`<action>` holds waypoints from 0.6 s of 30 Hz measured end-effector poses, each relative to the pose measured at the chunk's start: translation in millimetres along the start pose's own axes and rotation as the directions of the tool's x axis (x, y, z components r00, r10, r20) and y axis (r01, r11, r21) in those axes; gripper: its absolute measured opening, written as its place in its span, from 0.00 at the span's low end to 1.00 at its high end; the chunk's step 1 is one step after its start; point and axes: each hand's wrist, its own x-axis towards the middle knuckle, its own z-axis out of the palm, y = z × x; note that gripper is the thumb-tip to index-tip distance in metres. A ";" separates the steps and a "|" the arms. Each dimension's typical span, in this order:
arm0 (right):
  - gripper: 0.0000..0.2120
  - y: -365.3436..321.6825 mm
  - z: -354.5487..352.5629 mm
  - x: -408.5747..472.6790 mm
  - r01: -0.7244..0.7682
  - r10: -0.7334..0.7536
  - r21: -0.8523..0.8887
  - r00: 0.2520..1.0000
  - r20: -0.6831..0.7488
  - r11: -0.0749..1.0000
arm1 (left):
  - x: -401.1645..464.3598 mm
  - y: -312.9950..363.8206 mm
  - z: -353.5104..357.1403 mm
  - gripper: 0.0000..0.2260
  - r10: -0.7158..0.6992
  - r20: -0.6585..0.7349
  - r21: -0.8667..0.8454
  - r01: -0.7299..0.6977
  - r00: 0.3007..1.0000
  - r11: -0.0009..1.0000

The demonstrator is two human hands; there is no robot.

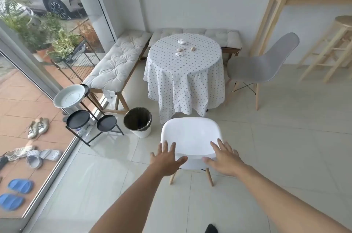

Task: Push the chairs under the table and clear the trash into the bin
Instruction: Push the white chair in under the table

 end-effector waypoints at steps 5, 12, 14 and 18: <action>0.39 1.7 38.9 16.8 0.072 -0.072 -0.109 0.997 0.007 0.991 | 10.8 8.2 48.9 0.41 -0.010 0.015 0.066 0.009 1.000 0.998; 0.33 8.6 73.2 37.4 0.073 -0.085 -0.128 0.992 -0.096 0.989 | 29.6 17.1 75.4 0.34 -0.077 -0.065 0.072 0.082 0.995 0.994; 0.33 11.9 78.5 44.3 0.068 -0.091 -0.147 0.984 -0.151 0.987 | 36.7 18.0 75.4 0.33 -0.069 -0.073 0.079 0.075 0.995 0.994; 0.34 19.3 83.8 53.7 0.090 -0.130 -0.206 0.973 -0.189 0.974 | 47.1 12.2 74.9 0.34 -0.018 -0.084 0.105 0.027 0.996 0.994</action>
